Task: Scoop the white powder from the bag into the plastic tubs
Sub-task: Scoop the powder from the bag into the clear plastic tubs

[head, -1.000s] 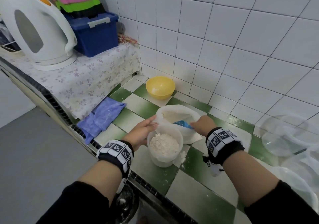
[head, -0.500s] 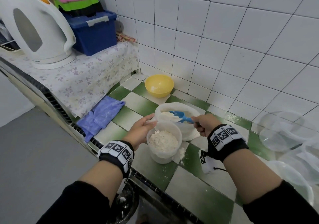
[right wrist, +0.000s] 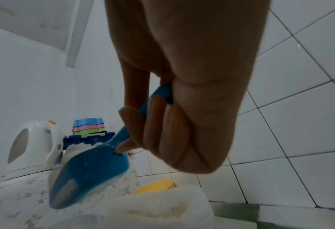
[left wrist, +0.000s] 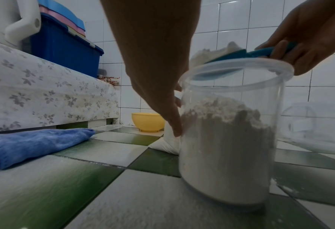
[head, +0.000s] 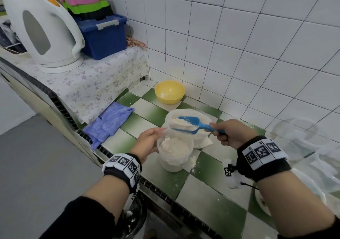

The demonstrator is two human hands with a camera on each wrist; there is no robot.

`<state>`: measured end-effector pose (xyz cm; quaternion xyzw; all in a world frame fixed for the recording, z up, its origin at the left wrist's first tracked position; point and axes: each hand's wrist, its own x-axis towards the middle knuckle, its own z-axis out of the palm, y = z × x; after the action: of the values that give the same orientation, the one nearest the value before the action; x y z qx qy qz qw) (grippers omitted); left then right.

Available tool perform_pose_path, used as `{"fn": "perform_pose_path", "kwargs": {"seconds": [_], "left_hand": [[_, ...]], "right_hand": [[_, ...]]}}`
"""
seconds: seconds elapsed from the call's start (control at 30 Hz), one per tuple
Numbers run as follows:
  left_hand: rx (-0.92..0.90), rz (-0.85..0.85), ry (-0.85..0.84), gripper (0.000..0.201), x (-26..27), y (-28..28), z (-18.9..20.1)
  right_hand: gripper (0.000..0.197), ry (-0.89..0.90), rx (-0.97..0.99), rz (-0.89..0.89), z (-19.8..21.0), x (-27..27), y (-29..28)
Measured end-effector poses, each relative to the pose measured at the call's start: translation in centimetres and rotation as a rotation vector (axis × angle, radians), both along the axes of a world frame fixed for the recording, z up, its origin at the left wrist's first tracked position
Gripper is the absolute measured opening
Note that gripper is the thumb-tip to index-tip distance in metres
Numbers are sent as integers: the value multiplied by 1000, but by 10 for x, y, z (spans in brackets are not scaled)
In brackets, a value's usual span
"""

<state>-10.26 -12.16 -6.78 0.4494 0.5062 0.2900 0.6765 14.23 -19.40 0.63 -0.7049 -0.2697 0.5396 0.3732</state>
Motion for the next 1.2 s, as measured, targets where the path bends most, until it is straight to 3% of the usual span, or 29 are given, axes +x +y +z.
{"fn": "perform_pose_path", "kwargs": {"seconds": [0.1, 0.17, 0.3, 0.43, 0.67, 0.83, 1.03, 1.2], "left_hand": [[-13, -6, -3, 17, 0, 0, 1], [-21, -7, -6, 19, 0, 0, 1], [-33, 1, -15, 19, 0, 0, 2], [-36, -7, -18, 20, 0, -1, 3], [-45, 0, -24, 22, 0, 0, 4], [-45, -8, -33, 21, -1, 2, 3], [-57, -20, -34, 19, -2, 4, 1], [-54, -36, -31, 18, -3, 5, 3]], "right_hand": [[26, -162, 6, 103, 4, -13, -9], [29, -408, 43, 191, 4, -26, -15], [22, -821, 228, 412, -4, -51, -24], [15, -1030, 421, 541, -16, -52, -32], [18, -1139, 537, 478, -9, -45, -34], [19, -1218, 513, 600, -11, -57, -30], [23, -1187, 427, 729, -6, -56, -32], [19, -1118, 421, 618, 13, -45, -28]]}}
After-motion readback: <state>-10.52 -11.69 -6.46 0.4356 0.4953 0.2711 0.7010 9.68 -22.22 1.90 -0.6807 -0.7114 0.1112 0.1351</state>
